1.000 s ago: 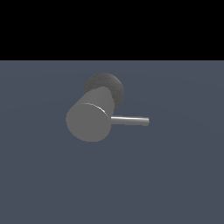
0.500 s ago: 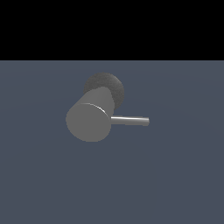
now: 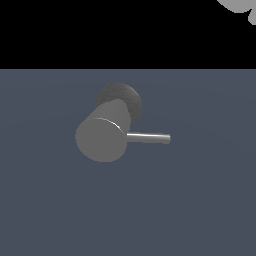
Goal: Turn on the faucet by rotating a designated handle.
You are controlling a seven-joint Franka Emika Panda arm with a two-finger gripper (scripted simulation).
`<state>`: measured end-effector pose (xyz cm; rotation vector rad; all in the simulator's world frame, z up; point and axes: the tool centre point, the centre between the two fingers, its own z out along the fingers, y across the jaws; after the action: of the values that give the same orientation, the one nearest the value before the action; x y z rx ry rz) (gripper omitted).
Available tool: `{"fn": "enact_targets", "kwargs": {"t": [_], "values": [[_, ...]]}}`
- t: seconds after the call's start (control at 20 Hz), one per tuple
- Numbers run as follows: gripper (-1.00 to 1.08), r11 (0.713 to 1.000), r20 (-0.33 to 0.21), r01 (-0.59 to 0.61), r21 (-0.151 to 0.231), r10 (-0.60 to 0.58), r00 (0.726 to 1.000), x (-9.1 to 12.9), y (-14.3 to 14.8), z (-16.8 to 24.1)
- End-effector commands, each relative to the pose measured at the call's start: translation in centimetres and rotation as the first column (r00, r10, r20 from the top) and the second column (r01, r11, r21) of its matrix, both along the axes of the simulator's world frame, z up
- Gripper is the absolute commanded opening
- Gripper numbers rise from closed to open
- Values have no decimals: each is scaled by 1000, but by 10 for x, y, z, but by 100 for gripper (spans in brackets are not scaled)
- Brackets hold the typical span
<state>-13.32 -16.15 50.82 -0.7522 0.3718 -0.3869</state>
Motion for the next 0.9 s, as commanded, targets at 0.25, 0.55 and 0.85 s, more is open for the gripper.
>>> {"fn": "enact_targets", "kwargs": {"t": [0.25, 0.55, 0.85], "values": [[-100, 964, -149, 127, 234, -94, 984, 29, -36, -67], [-100, 894, -306, 254, 370, -142, 942, 45, -57, -136], [-100, 802, -479, 397, 447, -161, 863, 52, -68, -214]]}}
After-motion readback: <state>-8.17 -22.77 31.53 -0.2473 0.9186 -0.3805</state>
